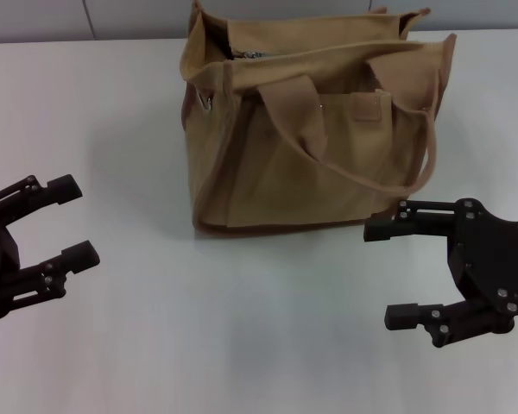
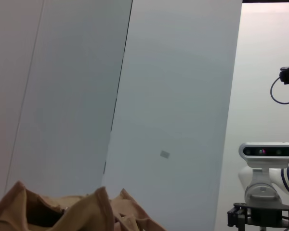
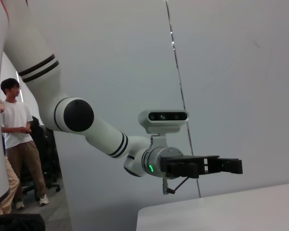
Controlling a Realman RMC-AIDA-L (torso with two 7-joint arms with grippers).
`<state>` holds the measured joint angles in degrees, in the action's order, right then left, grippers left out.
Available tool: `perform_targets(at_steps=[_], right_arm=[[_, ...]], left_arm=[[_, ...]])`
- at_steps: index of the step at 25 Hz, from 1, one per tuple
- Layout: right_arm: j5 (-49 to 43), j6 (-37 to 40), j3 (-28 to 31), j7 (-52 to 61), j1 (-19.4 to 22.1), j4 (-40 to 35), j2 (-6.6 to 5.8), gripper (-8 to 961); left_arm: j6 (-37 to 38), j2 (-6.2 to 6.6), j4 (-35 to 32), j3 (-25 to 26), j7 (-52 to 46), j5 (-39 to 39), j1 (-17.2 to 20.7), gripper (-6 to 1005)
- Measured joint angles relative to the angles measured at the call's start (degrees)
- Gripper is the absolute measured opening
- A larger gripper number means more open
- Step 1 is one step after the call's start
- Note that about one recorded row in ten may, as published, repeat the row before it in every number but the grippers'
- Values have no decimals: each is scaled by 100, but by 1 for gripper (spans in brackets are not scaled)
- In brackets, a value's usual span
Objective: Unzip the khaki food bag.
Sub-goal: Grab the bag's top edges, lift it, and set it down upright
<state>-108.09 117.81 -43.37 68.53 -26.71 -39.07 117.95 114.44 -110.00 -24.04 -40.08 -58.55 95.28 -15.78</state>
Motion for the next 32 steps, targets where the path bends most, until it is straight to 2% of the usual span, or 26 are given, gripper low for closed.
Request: perform_targets(at_steps=[7,17,22,24,25,26,27,30,31,32], right_arm=[[-7,-4,-6,-31,-40,27,17,845],[5,-33,14,-88,-45,60,27,845],[58,-246,247,-98,-2,100,36,845],[72,-368,422,-98,10,156,36,845],[73,-420,536,-98,13,193,36,845],[74,-502,705,-97,15,263,36,845],[74,-502,705,-97,15,263,36,845],[76,-598,886,-97,54,359,33,845],[77,-661,941,-99,95,384,30,845],[77,-661,941,-99,95,384,30,845]], left_arm=[[3,-13,6,-44,-7,0,32,820],[14,-9,9,-379,-12,0,10,820],[-168,-77,-2,-344,-6,-10,-16,819],[-1057,-435,-59,-52,47,-64,-113,819],[-1094,-450,-63,-39,48,-64,-119,819],[-1619,-636,-104,31,67,-67,-215,819],[-1619,-636,-104,31,67,-67,-215,819],[-2214,-822,-103,39,188,-82,-363,819],[-2548,-889,107,17,432,-136,-542,818],[-2548,-889,107,17,432,-136,-542,818]])
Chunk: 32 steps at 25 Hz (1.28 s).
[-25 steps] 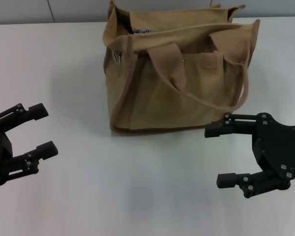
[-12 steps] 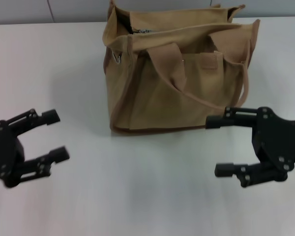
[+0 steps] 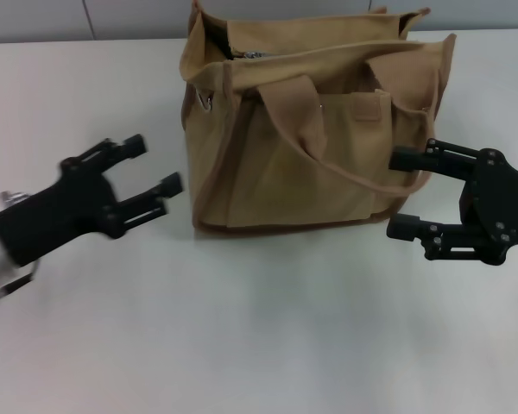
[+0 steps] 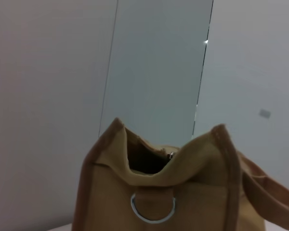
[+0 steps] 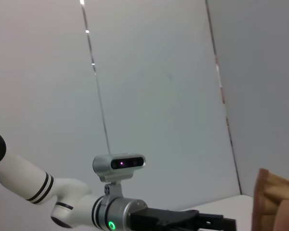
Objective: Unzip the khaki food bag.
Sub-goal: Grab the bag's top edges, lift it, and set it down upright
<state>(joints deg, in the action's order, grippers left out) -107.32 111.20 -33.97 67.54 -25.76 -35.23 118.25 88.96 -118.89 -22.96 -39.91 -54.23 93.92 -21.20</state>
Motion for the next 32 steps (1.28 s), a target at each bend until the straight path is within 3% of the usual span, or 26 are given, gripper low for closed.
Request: perform_targets(at_steps=[2,7,9,18,23,32], right_arm=[[1,-44,30,-3,46,33,-1,845],[1,-143,38,-5,68,67,-1,845],[1,-207,39,-6,75,113,0,845],[1,-380,34,-9,66,177,63,845],[0,-428,30,-11,63,245,67,845],[0,-497,31,-13,49,253,67,846]], left_arm=[[-235,-2,597,-6,477,-70,-366,818],[-397,-26,1052,9,988,-128,-703,816],[-619,-33,1518,7,1415,-342,-1000,815],[-664,-31,2127,20,2019,-1099,-1252,812],[-672,-28,2148,19,2127,-1131,-1249,671],[-643,-28,2208,192,2259,-1131,-1214,272]])
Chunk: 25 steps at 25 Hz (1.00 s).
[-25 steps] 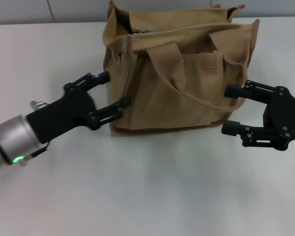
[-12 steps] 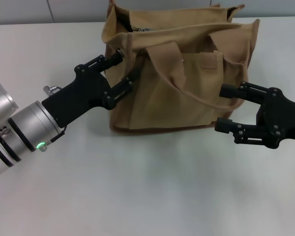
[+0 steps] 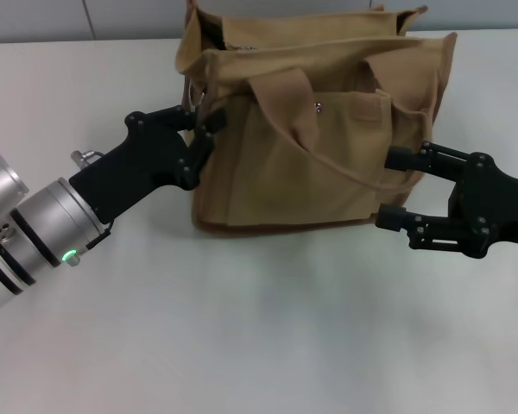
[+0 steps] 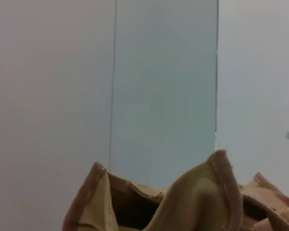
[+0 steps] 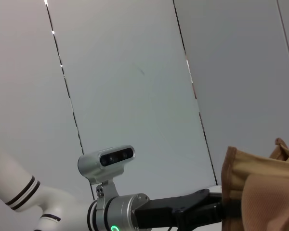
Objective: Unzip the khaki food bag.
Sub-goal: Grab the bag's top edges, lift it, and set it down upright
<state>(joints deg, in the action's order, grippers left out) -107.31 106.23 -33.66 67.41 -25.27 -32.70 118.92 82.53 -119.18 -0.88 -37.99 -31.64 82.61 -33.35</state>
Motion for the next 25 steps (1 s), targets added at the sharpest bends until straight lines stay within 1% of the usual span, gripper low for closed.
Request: perform_targets(at_steps=[2,3,5,6,7,8,11,12,14,16,17,18,19,20,21,22,23,25], right_arm=[[0,-8,0,0,-4,0,0,846],[0,-15,0,0,-5,0,0,846],[0,-24,0,0,-5,0,0,846],[0,-40,0,0,-5,0,0,846],[1,-87,0,0,-4,0,0,846],[1,-87,0,0,-4,0,0,846],[23,-169,8,-4,-5,4,0,846],[98,-234,14,-7,-17,44,4,846],[174,-272,16,-16,-25,91,4,846],[393,-372,17,-77,-43,238,5,846],[708,-475,17,-219,-50,425,7,846],[708,-475,17,-219,-50,425,7,846],[904,-516,18,-313,-44,530,7,846],[1119,-551,19,-445,-35,657,7,846],[1320,-574,18,-605,-24,794,8,846],[1539,-585,19,-1012,-10,1002,15,846],[1539,-585,19,-1012,-10,1002,15,846],[1667,-660,18,-1519,-17,1245,27,846]], left_arm=[[4,0,-16,116,1,1,44,190],[4,0,-16,116,1,1,44,163],[12,2,-67,272,1,2,105,108],[16,4,-111,380,1,4,143,81],[16,24,-344,713,-10,5,265,54],[16,24,-344,713,-10,5,265,54],[134,64,-808,1191,-212,5,407,54],[234,81,-983,1339,-321,2,436,54],[634,88,-1248,1446,-546,-5,471,54],[1028,75,-1330,1410,-605,7,468,54],[1347,44,-1283,1205,-546,43,416,54],[1347,44,-1283,1205,-546,43,416,54],[1397,30,-1165,977,-406,50,374,54],[1405,23,-1097,868,-320,53,354,54],[1381,17,-908,622,-98,52,305,54],[1304,11,-685,384,212,52,250,54],[1219,8,-489,214,431,55,212,54],[1019,3,-76,1,900,55,142,54]])
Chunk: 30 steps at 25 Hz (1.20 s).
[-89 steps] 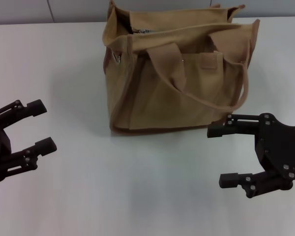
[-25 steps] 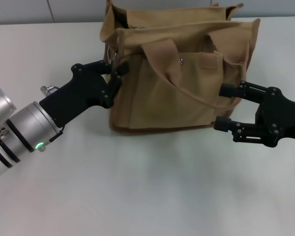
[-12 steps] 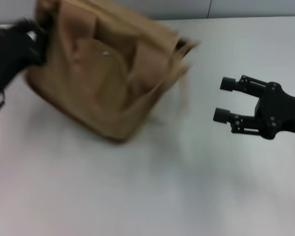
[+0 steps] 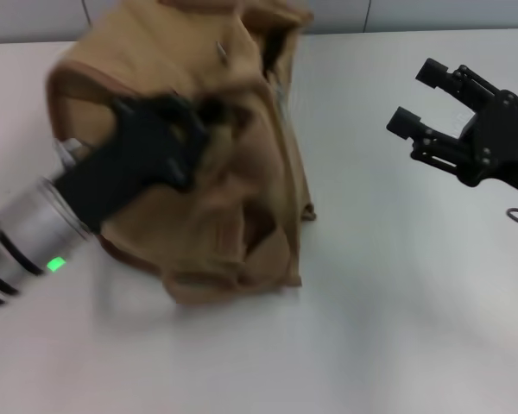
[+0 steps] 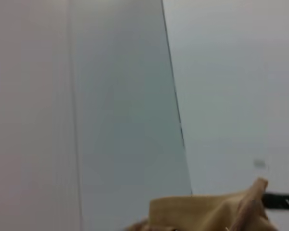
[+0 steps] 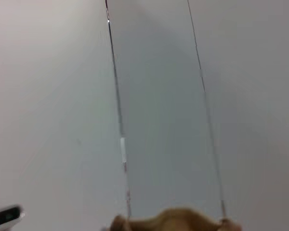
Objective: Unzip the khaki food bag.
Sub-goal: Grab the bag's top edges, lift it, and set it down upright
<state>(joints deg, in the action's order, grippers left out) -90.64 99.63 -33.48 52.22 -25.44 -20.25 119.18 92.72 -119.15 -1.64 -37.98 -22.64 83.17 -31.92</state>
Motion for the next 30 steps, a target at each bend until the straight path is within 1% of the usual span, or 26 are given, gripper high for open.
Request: perform_targets(at_steps=[1,2,3,5,6,7,8,10,11,12,13,17,22,30], right_arm=[[71,-73,-1,-277,-11,152,6,846],[176,-260,0,-890,-53,528,20,846],[176,-260,0,-890,-53,528,20,846],[251,-411,6,-1669,-88,923,34,846],[281,-472,18,-2086,-104,1142,39,846],[309,-518,44,-3093,-122,1558,45,846],[309,-518,44,-3093,-122,1558,45,846],[311,-567,83,-4025,-145,1923,56,846],[312,-616,140,-4605,-162,2150,60,846],[312,-718,294,-5441,-195,2543,67,846],[312,-718,294,-5441,-195,2543,67,846],[282,-1080,601,-6733,-340,3302,70,846],[267,-1269,713,-6827,-517,3672,70,846],[264,-1313,821,-6809,-611,3927,70,846]], left_arm=[[-92,0,218,-66,244,-8,-32,54],[-151,-1,498,-147,552,-10,-61,55],[-151,-1,498,-147,552,-10,-61,55],[-166,-3,688,-210,732,-3,-82,55],[-163,-2,726,-220,764,-8,-88,55],[-134,-3,765,-228,766,-6,-88,55],[-134,-3,765,-228,766,-6,-88,55],[-122,-2,781,-229,743,-6,-84,55],[-123,-3,802,-230,740,-5,-87,55],[-129,-3,862,-234,751,-4,-108,55],[-129,-3,862,-234,751,-4,-108,55],[-173,-3,930,-222,765,128,-155,55],[-175,-3,992,-217,768,237,-192,55],[-136,-3,1019,-233,770,238,-158,55]])
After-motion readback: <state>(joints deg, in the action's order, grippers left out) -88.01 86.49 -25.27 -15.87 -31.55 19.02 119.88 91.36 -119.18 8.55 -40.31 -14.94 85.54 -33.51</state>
